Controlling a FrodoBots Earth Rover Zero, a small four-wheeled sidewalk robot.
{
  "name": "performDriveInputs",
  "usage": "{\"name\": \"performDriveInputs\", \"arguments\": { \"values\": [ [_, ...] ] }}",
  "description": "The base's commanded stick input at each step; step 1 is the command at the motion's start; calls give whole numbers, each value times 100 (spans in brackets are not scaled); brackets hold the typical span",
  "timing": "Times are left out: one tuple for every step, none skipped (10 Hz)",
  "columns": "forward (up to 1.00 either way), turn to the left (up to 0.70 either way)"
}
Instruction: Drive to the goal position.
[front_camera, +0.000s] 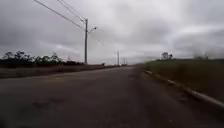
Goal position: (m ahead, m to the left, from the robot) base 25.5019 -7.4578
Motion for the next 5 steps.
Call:
{"name": "performDriveInputs", "arguments": {
  "values": [
    [70, 0],
    [70, 0],
    [70, 0],
    [70, 0],
    [70, 0]
  ]
}}
